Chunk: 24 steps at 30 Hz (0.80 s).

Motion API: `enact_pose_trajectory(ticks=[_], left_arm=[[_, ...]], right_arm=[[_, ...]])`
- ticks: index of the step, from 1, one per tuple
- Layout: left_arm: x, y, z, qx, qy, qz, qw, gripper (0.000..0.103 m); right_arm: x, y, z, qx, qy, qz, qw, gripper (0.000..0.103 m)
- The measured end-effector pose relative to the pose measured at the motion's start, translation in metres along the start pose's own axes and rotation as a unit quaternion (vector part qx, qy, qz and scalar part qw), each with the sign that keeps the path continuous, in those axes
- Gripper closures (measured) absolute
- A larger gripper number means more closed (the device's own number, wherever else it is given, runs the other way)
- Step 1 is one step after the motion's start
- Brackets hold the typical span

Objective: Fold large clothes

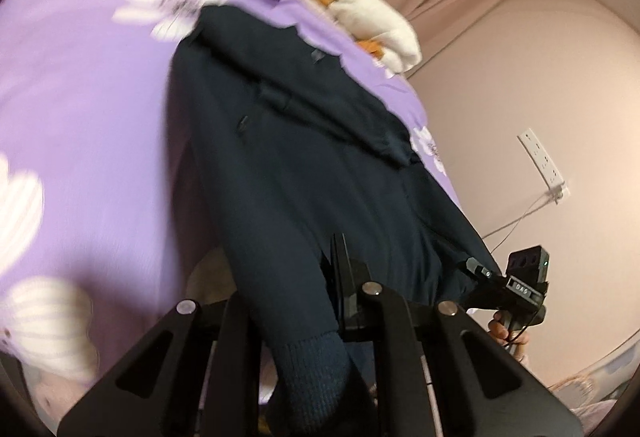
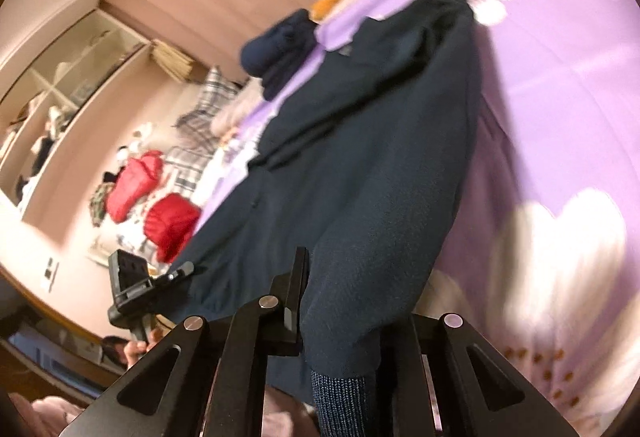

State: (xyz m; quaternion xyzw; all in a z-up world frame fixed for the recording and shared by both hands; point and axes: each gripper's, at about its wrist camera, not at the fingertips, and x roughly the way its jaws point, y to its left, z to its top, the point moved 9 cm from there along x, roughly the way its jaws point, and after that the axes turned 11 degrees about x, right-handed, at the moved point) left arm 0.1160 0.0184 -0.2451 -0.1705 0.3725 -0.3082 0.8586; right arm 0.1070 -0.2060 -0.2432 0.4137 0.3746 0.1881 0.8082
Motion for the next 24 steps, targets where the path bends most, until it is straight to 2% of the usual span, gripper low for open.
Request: enact_pose_trajectory(ticks=[4, 10, 15, 24], left_arm=[[-0.002, -0.016, 0.017, 0.040, -0.018, 0.025, 0.9987, 0.091], [-0.001, -0.028, 0.029, 0.074, -0.026, 0.047, 0.9958, 0.091], [-0.004, -0.034, 0.035, 0.081, -0.030, 0.058, 0.9946, 0.091], [-0.009, -0.039, 0.037, 0.090, -0.042, 0.070, 0.9926, 0.091]], right_arm=[[-0.002, 0.018, 0.009, -0.009, -0.017, 0.030, 0.999, 0.087], [0.000, 0.033, 0.015, -0.019, -0.033, 0.043, 0.998, 0.087], [-0.002, 0.038, 0.018, -0.014, -0.044, 0.063, 0.997, 0.088], [-0.005, 0.042, 0.019, -0.016, -0.051, 0.061, 0.997, 0.088]])
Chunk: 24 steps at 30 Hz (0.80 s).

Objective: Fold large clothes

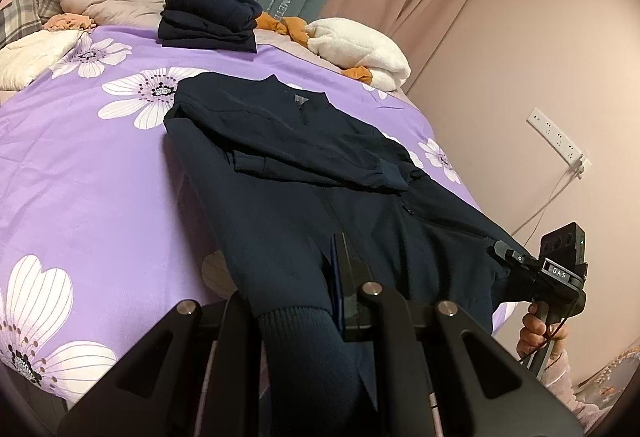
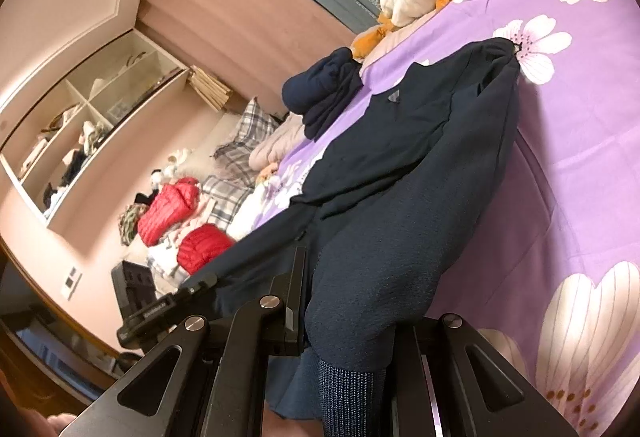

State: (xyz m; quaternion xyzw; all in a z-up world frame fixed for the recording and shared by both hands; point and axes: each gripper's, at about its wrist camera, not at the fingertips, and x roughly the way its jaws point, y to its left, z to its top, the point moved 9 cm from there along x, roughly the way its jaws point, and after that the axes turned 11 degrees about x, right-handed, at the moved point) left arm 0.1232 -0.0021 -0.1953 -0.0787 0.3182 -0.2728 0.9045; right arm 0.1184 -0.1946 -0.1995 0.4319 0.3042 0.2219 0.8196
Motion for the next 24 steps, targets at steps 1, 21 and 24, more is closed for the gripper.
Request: enact_pose_trajectory(ticks=[1, 21, 24], left_arm=[[-0.001, -0.001, 0.000, 0.000, -0.001, 0.000, 1.0000, 0.091], [-0.025, -0.022, 0.012, 0.037, -0.032, 0.007, 0.9988, 0.091], [-0.027, -0.026, 0.013, 0.040, -0.034, 0.005, 0.9986, 0.091]], right_arm=[[-0.001, 0.001, 0.000, 0.000, -0.001, 0.002, 1.000, 0.088], [-0.013, 0.007, 0.006, -0.009, -0.012, 0.027, 1.000, 0.088], [-0.014, 0.011, 0.006, -0.013, -0.013, 0.031, 0.999, 0.088]])
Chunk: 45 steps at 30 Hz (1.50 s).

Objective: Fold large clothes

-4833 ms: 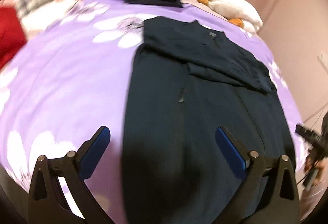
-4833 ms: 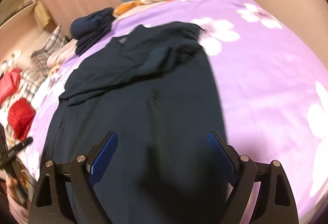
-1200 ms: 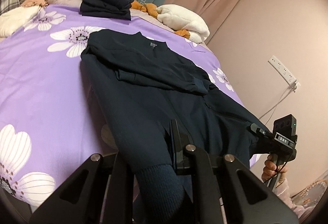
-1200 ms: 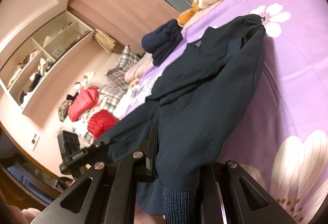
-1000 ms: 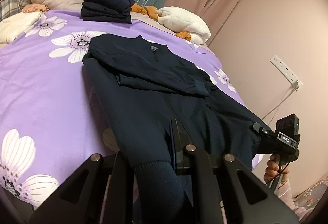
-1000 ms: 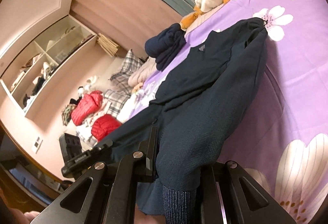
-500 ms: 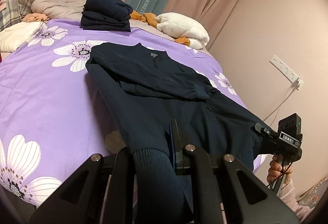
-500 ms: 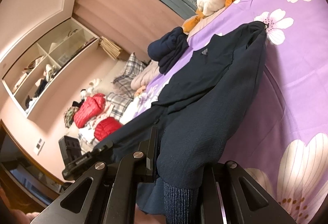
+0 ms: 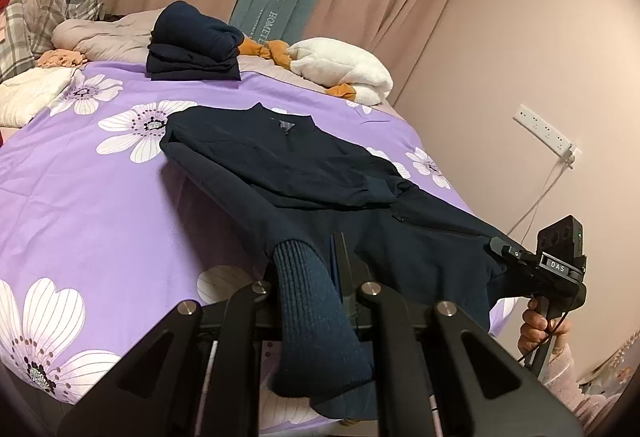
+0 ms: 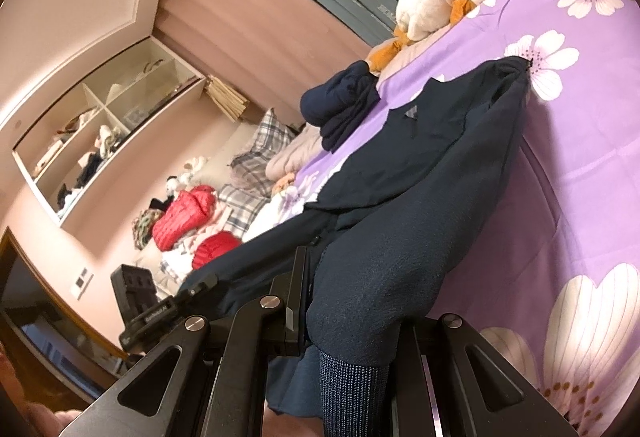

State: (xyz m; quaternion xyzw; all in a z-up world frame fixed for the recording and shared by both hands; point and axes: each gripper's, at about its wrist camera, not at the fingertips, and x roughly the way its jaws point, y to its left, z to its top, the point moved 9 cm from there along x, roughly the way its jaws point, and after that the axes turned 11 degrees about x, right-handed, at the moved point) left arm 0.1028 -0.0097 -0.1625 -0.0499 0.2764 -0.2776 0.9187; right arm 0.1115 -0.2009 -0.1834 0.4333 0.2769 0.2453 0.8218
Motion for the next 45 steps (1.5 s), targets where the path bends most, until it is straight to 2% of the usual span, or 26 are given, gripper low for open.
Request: enact_pose_trajectory(ticks=[21, 45], left_arm=[[-0.017, -0.006, 0.014, 0.014, -0.016, -0.001, 0.9998, 0.091], [-0.054, -0.024, 0.021, 0.025, -0.045, -0.004, 0.9987, 0.091]], right_arm=[[-0.011, 0.016, 0.005, -0.022, -0.007, 0.032, 0.999, 0.088], [-0.030, 0.042, 0.003, -0.047, -0.019, 0.066, 0.997, 0.088]])
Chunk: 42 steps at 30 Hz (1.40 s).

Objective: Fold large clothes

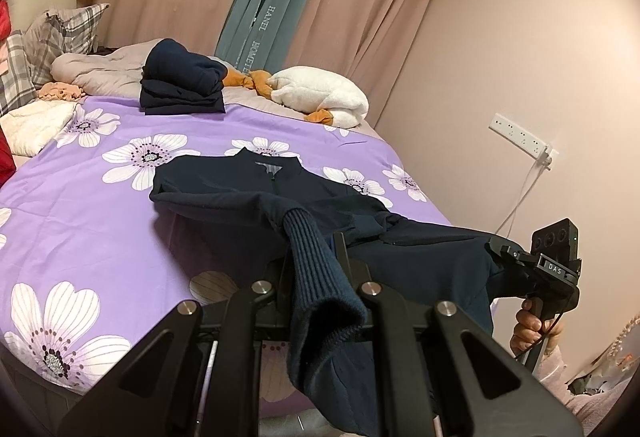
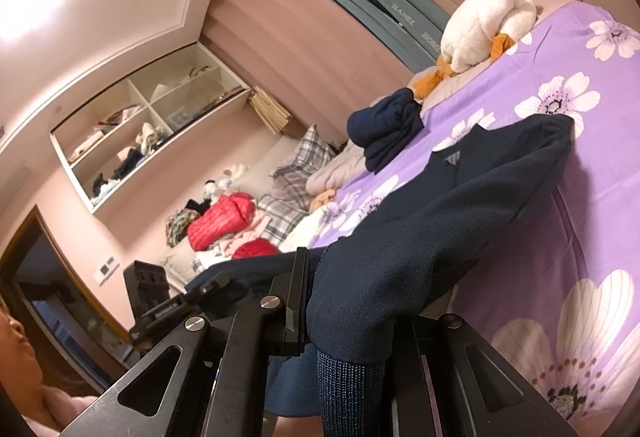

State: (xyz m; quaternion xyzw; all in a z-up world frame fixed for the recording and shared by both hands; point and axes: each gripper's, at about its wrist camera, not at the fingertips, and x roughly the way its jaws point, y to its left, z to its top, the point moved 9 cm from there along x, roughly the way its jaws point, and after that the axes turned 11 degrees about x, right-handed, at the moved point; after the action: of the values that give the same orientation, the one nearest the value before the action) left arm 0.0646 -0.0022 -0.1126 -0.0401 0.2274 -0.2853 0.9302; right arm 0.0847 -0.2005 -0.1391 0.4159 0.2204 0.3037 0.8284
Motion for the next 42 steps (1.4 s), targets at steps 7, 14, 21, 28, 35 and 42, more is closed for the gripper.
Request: enact_pose_trajectory(ticks=[7, 14, 21, 28, 35, 42], left_arm=[[-0.013, -0.003, 0.002, 0.003, -0.007, 0.003, 1.0000, 0.091], [-0.012, 0.004, 0.000, -0.004, -0.002, 0.006, 1.0000, 0.091], [-0.008, 0.006, -0.001, -0.006, 0.002, 0.016, 0.9998, 0.091], [-0.003, 0.013, -0.002, -0.014, 0.005, 0.025, 0.9996, 0.091], [0.003, 0.020, 0.003, -0.013, 0.004, 0.038, 0.9992, 0.091], [0.012, 0.037, 0.011, -0.017, 0.001, 0.059, 0.9981, 0.091]], right_arm=[[-0.003, 0.006, 0.000, -0.006, -0.005, 0.006, 1.000, 0.088], [-0.004, 0.000, 0.001, -0.003, -0.003, 0.004, 1.000, 0.088], [-0.007, -0.006, 0.001, 0.000, 0.000, 0.001, 1.000, 0.088], [-0.008, -0.010, 0.004, 0.010, -0.003, -0.004, 1.000, 0.088], [-0.006, -0.012, 0.009, 0.011, -0.010, -0.009, 1.000, 0.088], [-0.002, -0.016, 0.020, 0.019, -0.023, -0.024, 0.999, 0.088]])
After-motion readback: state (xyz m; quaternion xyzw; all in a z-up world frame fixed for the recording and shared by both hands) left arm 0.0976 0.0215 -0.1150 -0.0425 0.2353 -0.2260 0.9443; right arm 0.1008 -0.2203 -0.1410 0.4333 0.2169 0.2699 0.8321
